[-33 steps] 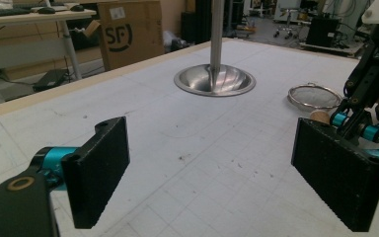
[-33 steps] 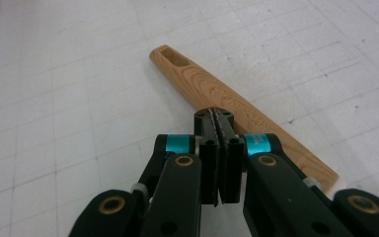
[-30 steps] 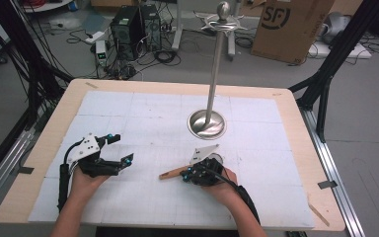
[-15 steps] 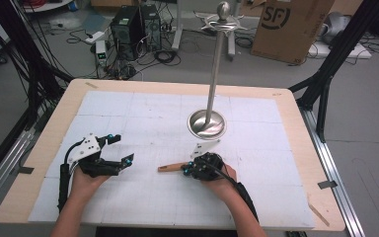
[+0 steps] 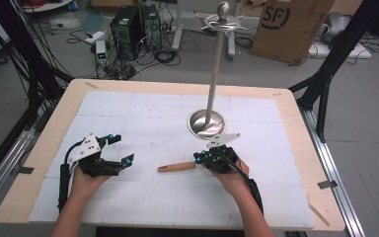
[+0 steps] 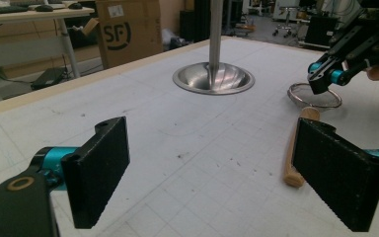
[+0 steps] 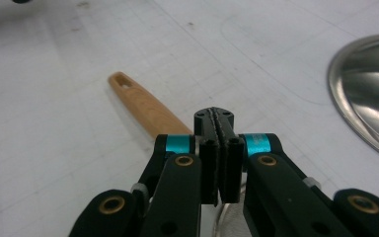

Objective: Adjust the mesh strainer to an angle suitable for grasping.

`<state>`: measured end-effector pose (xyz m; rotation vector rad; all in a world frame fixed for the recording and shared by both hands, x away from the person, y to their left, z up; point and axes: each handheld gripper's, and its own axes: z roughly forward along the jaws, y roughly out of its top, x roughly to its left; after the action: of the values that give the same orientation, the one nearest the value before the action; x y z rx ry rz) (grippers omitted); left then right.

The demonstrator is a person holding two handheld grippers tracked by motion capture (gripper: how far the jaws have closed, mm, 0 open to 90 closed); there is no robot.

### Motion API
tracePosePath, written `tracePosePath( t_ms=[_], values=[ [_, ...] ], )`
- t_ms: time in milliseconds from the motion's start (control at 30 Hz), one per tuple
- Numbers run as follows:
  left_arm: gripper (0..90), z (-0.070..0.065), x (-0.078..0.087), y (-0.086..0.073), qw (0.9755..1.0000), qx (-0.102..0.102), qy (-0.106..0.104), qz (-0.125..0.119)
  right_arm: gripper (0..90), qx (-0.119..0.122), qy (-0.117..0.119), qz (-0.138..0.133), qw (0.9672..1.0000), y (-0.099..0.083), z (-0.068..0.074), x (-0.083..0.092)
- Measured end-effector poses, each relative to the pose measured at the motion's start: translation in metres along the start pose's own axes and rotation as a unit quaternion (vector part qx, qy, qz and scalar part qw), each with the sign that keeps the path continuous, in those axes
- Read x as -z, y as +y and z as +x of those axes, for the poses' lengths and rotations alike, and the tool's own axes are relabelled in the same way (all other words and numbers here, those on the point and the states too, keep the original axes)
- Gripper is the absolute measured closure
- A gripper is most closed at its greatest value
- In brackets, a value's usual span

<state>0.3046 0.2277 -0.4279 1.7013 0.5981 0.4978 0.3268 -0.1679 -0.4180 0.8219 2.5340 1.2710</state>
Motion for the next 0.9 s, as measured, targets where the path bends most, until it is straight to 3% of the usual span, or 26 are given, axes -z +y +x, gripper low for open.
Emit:
tracePosePath(
  t_ms=[300, 433, 700, 900],
  values=[
    [15.3, 0.0, 0.0, 0.0, 1.0, 0.003, -0.001, 0.0, 89.2, 0.007, -0.027, 0.044, 0.9986, -0.005, -0.005, -0.016],
    [15.3, 0.0, 0.0, 0.0, 1.0, 0.0, -0.002, 0.0, 89.2, 0.002, -0.023, 0.051, 0.9985, -0.008, -0.005, -0.016],
    [15.2, -0.001, 0.0, 0.0, 1.0, 0.0, -0.003, 0.004, 89.3, -0.006, -0.025, 0.047, 0.9985, -0.018, -0.01, -0.003],
    [15.3, -0.001, -0.001, -0.001, 1.0, 0.001, -0.002, 0.004, 89.3, -0.02, -0.034, 0.043, 0.9983, -0.037, -0.015, 0.02]
  ],
)
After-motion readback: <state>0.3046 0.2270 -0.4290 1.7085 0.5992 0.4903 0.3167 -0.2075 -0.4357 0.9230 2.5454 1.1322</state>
